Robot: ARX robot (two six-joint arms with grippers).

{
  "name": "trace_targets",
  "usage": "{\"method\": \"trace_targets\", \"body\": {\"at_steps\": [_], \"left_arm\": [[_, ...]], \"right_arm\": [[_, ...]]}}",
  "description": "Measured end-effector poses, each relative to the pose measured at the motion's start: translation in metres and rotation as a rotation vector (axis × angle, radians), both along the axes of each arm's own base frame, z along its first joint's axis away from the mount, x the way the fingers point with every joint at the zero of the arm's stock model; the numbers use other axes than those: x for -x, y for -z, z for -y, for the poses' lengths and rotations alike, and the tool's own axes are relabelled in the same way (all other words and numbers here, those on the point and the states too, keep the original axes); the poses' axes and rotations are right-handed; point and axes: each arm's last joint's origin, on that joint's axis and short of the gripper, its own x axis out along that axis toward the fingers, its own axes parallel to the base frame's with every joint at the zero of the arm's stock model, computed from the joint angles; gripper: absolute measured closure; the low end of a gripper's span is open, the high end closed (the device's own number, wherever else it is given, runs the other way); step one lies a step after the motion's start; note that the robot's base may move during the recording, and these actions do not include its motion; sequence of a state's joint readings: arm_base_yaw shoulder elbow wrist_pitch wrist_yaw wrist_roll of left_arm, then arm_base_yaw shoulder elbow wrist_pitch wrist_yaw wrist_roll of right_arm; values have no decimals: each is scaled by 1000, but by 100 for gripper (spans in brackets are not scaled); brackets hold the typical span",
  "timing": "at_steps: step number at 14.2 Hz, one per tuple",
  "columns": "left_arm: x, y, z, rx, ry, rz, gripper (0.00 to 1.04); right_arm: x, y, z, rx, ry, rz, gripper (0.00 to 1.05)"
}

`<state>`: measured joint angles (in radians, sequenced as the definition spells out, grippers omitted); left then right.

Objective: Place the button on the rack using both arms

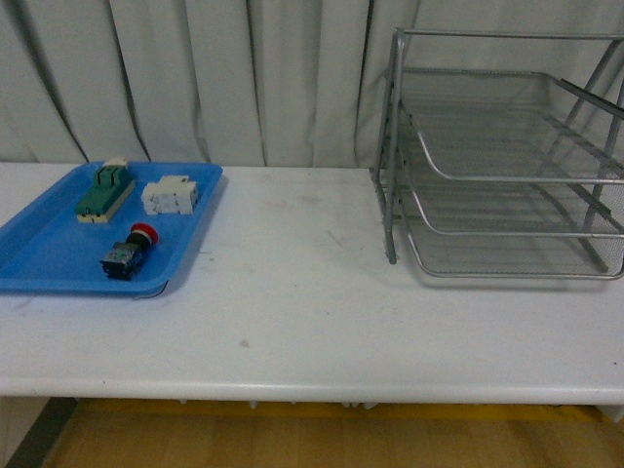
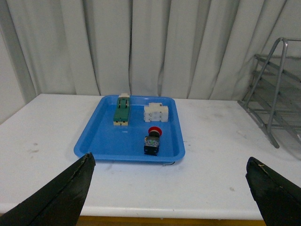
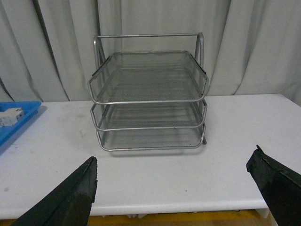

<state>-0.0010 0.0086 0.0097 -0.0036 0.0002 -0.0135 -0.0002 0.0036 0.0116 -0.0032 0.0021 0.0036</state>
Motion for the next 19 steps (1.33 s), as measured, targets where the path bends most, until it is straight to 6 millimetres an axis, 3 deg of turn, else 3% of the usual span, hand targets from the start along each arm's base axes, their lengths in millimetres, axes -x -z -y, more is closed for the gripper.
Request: {"method": "trace_targets", "body": {"at_steps": [2,3,5,6,7,9,10,14,15,16,19], "left_arm": [[0,0,0,0,-1,0,7],[0,0,0,0,-1,1,7],[0,0,0,0,0,0,7],[0,0,0,0,0,0,7],[0,0,0,0,0,0,7],[0,0,0,0,0,0,7],[0,0,0,0,0,0,7],[0,0,0,0,0,0,7],[0,0,0,0,0,0,7],[0,0,0,0,0,0,7],[0,0,0,0,0,0,7]], "right_arm": [[-4,1,3,-28,-75,-83,6],[-22,-16,16,-56,-71,-92,6],[-74,-65,51,-56,4,58,6],[-108,-76,73,-108,51,86,6],[-142,-73,92,-205,87,59,6],[-196,-41,117,-474,112,-36,6],[-207,-24,119,-620,81,-55,6],[-234,26,75,-1306,-52,8,6],[-235,43,67,-1420,-11,-36,6],[-237,72,50,-1581,64,-116,6],[-252,89,29,-1586,66,-161,6]]}}
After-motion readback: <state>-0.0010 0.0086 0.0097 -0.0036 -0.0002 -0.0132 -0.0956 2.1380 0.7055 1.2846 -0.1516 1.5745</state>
